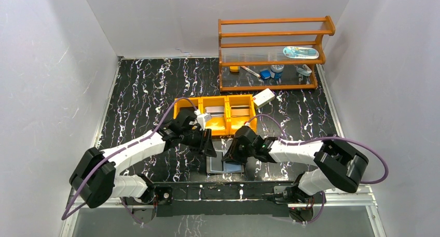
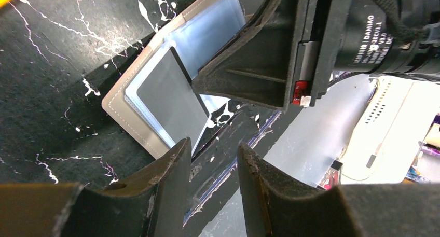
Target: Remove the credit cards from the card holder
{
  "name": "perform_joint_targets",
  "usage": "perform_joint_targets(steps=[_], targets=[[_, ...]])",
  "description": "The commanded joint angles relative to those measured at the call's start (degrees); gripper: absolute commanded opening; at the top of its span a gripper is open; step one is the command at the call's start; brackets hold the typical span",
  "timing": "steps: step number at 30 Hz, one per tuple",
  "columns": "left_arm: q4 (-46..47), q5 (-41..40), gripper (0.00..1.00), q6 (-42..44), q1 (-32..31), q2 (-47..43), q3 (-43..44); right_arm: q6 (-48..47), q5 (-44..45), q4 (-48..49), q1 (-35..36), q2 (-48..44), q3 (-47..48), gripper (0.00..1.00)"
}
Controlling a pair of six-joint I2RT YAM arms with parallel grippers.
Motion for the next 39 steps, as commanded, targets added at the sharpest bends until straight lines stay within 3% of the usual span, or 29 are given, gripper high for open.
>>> perform_joint_targets(steps=[1, 15, 26, 39], targets=[[-0.15, 0.26, 0.36, -1.3, -1.39, 0.66, 0.12, 1.9, 0.01, 3.11, -0.6, -2.03, -1.85, 0.32], [0.01, -7.1, 0.34, -3.63, -3.45, 6.03, -3.71, 3.3, -3.37, 9.33, -1.77, -1.81, -5.09, 0.31], [3.83, -5.82, 0.37, -6.43, -3.46, 6.61, -7.82, 3.62, -5.5, 11.59, -2.05, 0.07, -5.53, 0.3], [-0.68, -7.04, 0.2, -3.87, -3.46, 7.98, -5.52, 2.86, -6.55, 13.02, -2.07, 0.42, -5.16, 0.17]])
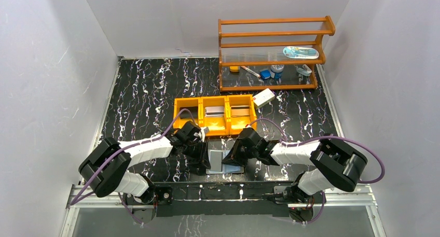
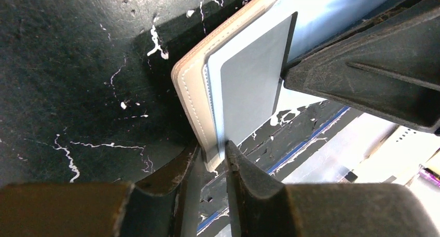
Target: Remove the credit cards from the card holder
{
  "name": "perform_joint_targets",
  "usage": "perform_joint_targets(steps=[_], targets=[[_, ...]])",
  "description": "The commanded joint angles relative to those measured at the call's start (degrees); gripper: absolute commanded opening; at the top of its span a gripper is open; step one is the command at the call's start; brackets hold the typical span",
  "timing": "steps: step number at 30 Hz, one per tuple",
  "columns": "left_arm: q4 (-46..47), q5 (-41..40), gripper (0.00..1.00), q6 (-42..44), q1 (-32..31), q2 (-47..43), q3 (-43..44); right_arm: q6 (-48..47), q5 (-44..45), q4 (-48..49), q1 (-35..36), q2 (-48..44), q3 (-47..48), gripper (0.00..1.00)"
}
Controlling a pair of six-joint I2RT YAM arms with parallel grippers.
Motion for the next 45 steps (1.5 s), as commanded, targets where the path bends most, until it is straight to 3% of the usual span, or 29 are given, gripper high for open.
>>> perform_joint_targets(steps=[1, 4, 10, 17, 23, 37, 45], targets=[[-4.58, -1.22, 0.21, 1.8, -0.16, 0.14, 1.83, -0.83, -0.61, 2.39, -0.27, -0.24, 0.57, 0.16], [-7.84, -4.12, 0.32, 2.51, -0.2, -1.81, 2.86, -0.76, -0.13, 0.55, -0.3, -0.22, 1.04, 0.19], [-13.18, -10.0, 0.4, 2.66, -0.16, -7.16, 7.14, -1.21, 0.14, -0.19, -0.25, -0.31, 1.52, 0.21], [-7.0, -5.26, 0.37, 2.39, -0.16, -9.22, 9.48, -1.27, 0.2, -0.48, -0.27, 0.02, 1.64, 0.22], [-2.99, 1.27, 0.3, 2.67, -0.18, -2.69, 7.56, -1.28, 0.16, -0.55, -0.27, 0.31, 1.92, 0.22], [-2.32, -2.32, 0.22, 1.29, -0.26, 1.75, 0.79, -1.14, -1.92, 6.35, -0.28, 0.73, 0.77, 0.23], [-2.67, -2.3, 0.22, 1.72, -0.29, 1.81, 1.5, -3.17, -0.54, -2.59, -0.28, 3.06, 4.94, 0.25]])
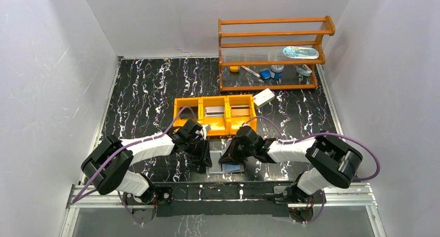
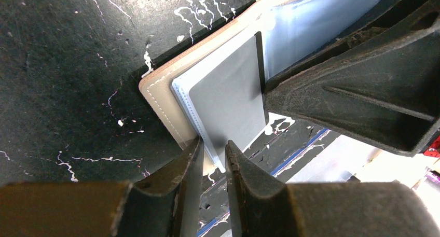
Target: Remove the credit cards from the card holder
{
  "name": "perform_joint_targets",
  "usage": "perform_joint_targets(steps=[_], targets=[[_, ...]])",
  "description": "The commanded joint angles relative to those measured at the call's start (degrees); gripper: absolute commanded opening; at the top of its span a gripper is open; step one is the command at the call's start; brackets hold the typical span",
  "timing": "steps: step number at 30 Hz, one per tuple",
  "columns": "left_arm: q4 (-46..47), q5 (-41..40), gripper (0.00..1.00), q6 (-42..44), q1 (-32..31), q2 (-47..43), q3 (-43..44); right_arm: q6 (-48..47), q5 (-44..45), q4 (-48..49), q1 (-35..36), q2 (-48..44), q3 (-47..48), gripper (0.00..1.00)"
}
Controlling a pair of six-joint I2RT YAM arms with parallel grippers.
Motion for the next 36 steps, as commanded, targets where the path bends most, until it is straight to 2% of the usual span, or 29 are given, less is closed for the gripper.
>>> perform_joint_targets(steps=[1, 10, 20, 26, 33, 36], targets=[[-2.34, -1.21, 0.22, 0.64, -0.29, -0.05, -0.78, -1.87, 0.89, -3.68, -0.28, 0.39, 2.98, 0.25], [-3.71, -2.19, 0.2, 0.83, -0.31, -1.06, -0.36, -2.81, 4.61, -8.2, -0.3, -3.5, 3.43, 0.28], [-3.98, -0.92, 0.15, 1.88, -0.36, -0.64, 1.2, -3.02, -0.6, -1.89, -0.32, 1.5, 3.33, 0.27], [-3.73, -0.15, 0.12, 2.21, -0.31, 0.6, 1.34, -3.13, -1.33, -0.84, -0.28, 2.2, 3.37, 0.21], [-4.07, -1.25, 0.1, 1.76, -0.31, 0.79, 0.78, -3.3, -0.03, -1.2, -0.27, -0.45, 2.43, 0.06], [-4.23, -1.63, 0.09, 1.56, -0.31, 0.99, 0.55, -3.08, 0.53, -1.46, -0.27, -1.48, 1.79, 0.05]])
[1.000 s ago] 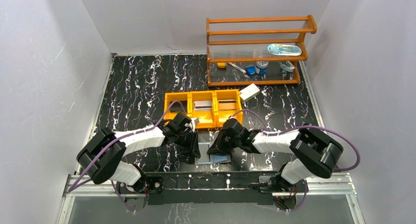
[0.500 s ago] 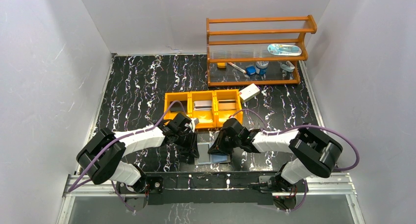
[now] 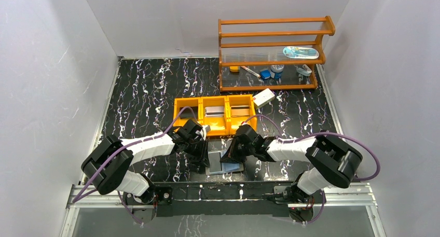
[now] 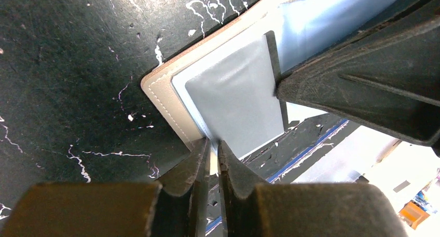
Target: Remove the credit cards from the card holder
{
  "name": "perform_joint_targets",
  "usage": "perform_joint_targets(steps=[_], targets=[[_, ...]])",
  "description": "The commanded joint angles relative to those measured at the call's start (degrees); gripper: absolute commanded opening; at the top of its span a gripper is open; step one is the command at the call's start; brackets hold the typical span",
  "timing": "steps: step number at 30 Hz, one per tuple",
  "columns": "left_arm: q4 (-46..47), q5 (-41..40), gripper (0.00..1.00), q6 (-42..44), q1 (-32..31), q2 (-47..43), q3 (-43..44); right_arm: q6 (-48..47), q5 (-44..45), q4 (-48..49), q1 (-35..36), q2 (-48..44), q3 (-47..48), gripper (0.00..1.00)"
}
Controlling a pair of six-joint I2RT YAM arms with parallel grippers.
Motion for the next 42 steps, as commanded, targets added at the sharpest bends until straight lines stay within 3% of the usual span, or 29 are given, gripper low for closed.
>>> perform_joint_targets(steps=[1, 20, 22, 26, 37, 42], targets=[[-2.27, -1.27, 0.09, 0.18, -0.29, 0.97, 0.05, -0.11, 1.04, 0.98, 0.08, -2.61, -0.24, 0.04], [-2.85, -2.31, 0.08, 0.57, -0.29, 0.59, -0.51, 1.71, 3.18, -1.66, -0.9, -5.67, -2.54, 0.07], [-3.26, -2.44, 0.13, 0.28, -0.29, -0.77, 0.23, 0.44, 1.78, 0.18, -0.89, -4.9, -2.25, 0.08], [-4.76, -1.81, 0.32, -0.82, -0.27, -6.28, 6.12, -0.72, -1.27, 0.55, -0.91, -0.15, -0.16, 0.08], [0.78, 6.17, 0.35, -0.81, -0.29, -0.41, 5.42, -0.11, -0.5, 0.4, -0.94, -1.51, -1.13, 0.08], [1.58, 5.07, 0.33, -1.05, -0.28, 1.46, 2.56, 0.22, -0.71, 1.17, -0.96, -1.37, -1.46, 0.08]])
